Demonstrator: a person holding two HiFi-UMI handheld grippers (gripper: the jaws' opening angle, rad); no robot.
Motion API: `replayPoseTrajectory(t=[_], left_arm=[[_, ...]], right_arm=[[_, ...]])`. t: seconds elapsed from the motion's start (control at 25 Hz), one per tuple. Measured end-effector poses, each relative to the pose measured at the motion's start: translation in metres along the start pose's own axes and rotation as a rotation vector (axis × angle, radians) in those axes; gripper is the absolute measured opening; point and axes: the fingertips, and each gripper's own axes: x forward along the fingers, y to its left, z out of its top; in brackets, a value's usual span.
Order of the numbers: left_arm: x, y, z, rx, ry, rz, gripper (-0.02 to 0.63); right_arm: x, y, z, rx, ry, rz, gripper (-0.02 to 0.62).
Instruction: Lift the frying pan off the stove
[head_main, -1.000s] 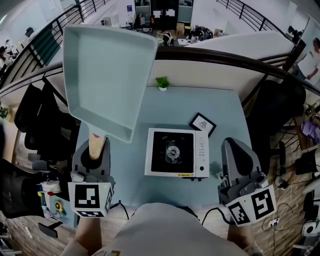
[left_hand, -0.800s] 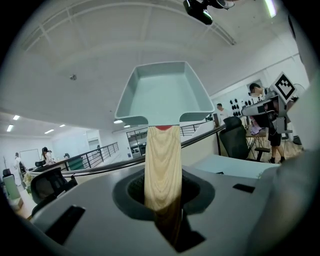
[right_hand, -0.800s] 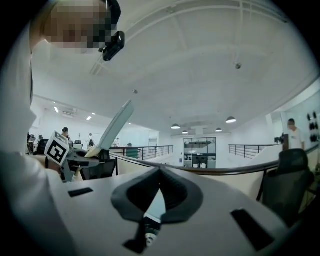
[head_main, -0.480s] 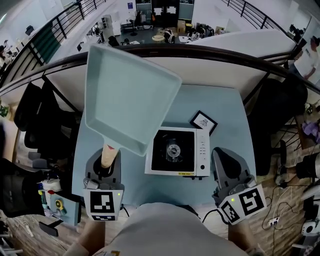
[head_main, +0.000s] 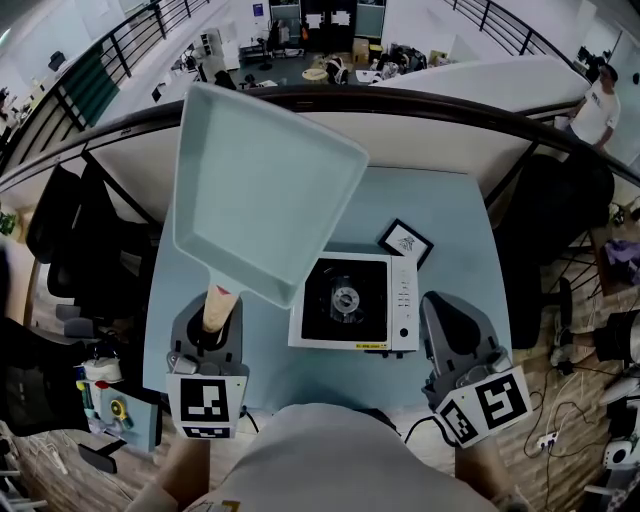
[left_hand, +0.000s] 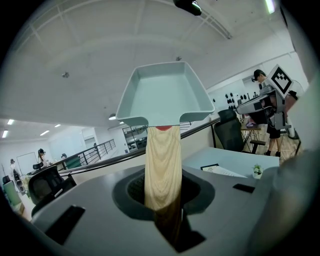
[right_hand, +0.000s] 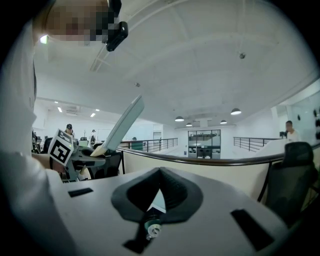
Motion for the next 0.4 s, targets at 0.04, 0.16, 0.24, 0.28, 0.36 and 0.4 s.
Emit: replayPoseTrajectory(t=[0.04, 0.16, 0.24, 0.28, 0.36, 0.4], left_arm=[[0.0004, 0.0000, -0.0007, 0.000, 0.002, 0.000, 0.077], [0.0017, 0.0005, -0.0030, 0.000, 0.006, 0.003, 0.078], [0.0027, 0.0003, -0.0035, -0.003, 0.006, 0.002, 0.078], [0.0029, 0.0002, -0.0035, -0.005, 0.005, 0.002, 0.078], [0.0032, 0.0000, -0.0033, -0.005, 0.005, 0.001, 0.078], [0.0033, 0.0000, -0.0031, -0.004, 0.004, 0.001, 0.078]], right_arm=[[-0.0001, -0.0003, -0.0006, 0.000, 0.002, 0.000, 0.003], [0.0012, -0.0005, -0.0031, -0.001, 0.008, 0.001, 0.003], [0.0021, -0.0005, -0.0033, -0.002, 0.009, 0.002, 0.003], [0.0022, -0.0003, -0.0029, -0.002, 0.009, 0.002, 0.003], [0.0023, 0.0002, -0.0016, -0.004, 0.006, 0.002, 0.003], [0.0022, 0.0005, -0.0008, -0.005, 0.005, 0.003, 0.003]])
